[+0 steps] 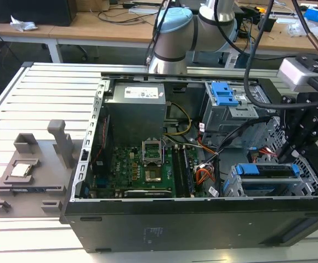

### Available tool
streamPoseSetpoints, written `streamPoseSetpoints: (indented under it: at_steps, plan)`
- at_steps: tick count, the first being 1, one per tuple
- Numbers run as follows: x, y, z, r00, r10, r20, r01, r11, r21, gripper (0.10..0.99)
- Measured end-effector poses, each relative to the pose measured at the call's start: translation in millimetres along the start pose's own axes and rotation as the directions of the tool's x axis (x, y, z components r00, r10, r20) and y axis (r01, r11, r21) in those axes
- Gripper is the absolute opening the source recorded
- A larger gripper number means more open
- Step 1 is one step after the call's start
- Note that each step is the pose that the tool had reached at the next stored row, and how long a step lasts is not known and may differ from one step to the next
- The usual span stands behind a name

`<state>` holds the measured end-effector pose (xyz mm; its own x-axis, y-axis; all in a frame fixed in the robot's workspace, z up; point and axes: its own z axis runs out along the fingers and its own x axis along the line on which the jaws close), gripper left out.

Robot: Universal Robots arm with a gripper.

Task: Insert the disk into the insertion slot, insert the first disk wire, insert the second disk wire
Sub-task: 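Insert the first disk wire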

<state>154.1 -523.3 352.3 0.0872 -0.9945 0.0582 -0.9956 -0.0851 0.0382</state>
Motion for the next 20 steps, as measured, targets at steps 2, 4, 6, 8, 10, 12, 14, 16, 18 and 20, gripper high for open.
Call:
streamPoseSetpoints:
  at_steps: [2, 4, 6, 8, 10, 12, 14, 16, 18, 20]
  plan:
    - [0.0, 0.0, 1.3, 0.9986, 0.053, 0.0016, -0.053, 0.9986, -0.003, 0.165]
    - [-0.1, 0.6, 1.9, 0.9975, 0.071, 0.0028, -0.071, 0.9975, -0.004, 0.165]
    - [-0.1, 1.4, 2.8, 0.997, 0.077, 0.0032, -0.077, 0.997, -0.005, 0.165]
    - [-0.3, 1.7, 5.8, 0.9959, 0.091, 0.0035, -0.091, 0.9959, -0.005, 0.165]
    - [-0.4, 1.7, 8.7, 0.9946, 0.104, 0.004, -0.104, 0.9946, -0.006, 0.165]
    - [-0.5, 2.5, 10.6, 0.9929, 0.119, 0.0042, -0.119, 0.9929, -0.007, 0.165]
    - [-0.4, 4.9, 11.2, 0.9923, 0.124, 0.0046, -0.124, 0.9922, -0.008, 0.165]
    - [1.3, 5.0, 11.5, 0.9922, 0.124, 0.0045, -0.124, 0.9922, -0.008, 0.165]
    - [1.6, 5.1, 11.6, 0.9922, 0.124, 0.0046, -0.124, 0.9922, -0.008, 0.165]
    - [1.9, 5.1, 11.8, 0.9922, 0.124, 0.0046, -0.124, 0.9922, -0.008, 0.165]
